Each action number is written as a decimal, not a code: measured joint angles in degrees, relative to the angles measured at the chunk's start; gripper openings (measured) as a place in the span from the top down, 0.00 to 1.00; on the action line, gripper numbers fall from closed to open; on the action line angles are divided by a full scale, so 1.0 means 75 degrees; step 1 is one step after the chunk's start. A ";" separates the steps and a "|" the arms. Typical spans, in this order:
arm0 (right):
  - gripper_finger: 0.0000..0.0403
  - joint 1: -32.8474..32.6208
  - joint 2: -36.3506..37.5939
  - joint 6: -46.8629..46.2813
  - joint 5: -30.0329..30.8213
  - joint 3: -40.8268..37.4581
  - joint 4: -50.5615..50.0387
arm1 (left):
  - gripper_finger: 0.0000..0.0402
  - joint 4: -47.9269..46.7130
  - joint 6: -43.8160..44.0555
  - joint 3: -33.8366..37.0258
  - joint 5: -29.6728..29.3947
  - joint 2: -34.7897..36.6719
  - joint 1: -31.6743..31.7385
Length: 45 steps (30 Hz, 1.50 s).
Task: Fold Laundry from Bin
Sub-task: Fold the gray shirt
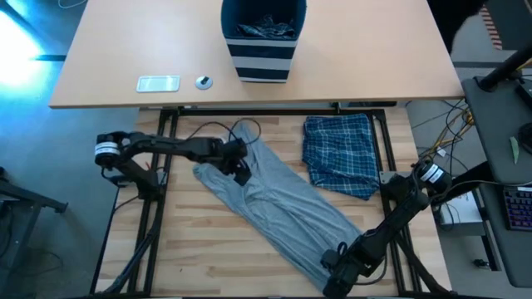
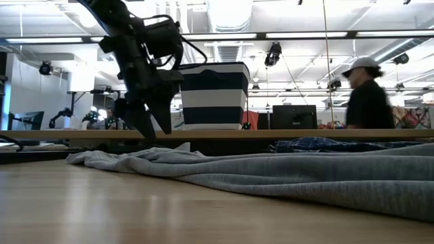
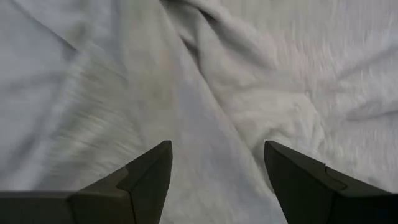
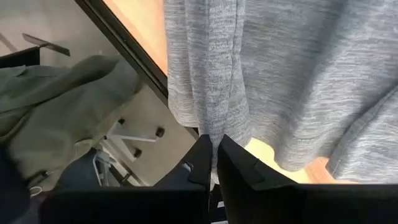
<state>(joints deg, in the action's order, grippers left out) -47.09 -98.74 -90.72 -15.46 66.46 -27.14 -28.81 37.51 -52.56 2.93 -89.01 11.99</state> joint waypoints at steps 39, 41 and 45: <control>0.97 -0.0003 0.0010 -0.0389 0.0010 0.0207 -0.0194 | 0.99 -0.0707 0.1220 0.0248 -0.0302 -0.0078 -0.0758; 0.97 -0.0003 0.0020 -0.0396 0.0003 0.0386 -0.0175 | 1.00 -0.0699 0.1193 0.0248 -0.0310 0.0083 -0.0706; 0.97 -0.0003 0.0023 -0.0382 0.0003 0.0639 -0.0198 | 1.00 -0.0692 0.1147 0.0248 -0.0319 0.0291 -0.0630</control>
<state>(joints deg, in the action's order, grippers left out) -47.11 -98.56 -93.59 -15.44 71.25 -28.62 -34.00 46.11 -50.70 0.54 -86.82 7.27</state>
